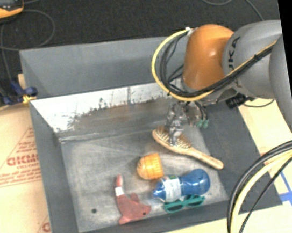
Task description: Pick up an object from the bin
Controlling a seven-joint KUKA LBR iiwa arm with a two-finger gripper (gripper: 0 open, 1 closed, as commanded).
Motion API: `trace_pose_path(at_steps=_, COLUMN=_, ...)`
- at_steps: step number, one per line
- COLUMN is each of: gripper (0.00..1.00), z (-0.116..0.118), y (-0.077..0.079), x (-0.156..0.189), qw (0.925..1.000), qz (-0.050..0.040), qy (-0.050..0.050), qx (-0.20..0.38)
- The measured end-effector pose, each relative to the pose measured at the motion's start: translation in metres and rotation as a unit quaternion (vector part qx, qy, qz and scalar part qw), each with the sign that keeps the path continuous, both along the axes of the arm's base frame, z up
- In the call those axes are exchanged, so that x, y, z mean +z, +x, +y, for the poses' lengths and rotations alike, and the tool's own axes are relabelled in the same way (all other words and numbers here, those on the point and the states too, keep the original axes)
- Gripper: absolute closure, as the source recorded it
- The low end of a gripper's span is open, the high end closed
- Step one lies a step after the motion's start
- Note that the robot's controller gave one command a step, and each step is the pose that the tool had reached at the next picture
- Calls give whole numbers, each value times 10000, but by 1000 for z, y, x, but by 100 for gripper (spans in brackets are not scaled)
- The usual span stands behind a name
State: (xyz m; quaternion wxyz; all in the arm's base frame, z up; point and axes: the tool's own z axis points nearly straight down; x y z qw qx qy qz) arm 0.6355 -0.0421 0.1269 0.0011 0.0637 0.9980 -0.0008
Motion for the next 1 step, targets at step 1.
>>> trace_pose_path(at_steps=1, gripper=100, z=4, y=0, x=36, qw=10000, qz=-8, qy=-4, qx=64)
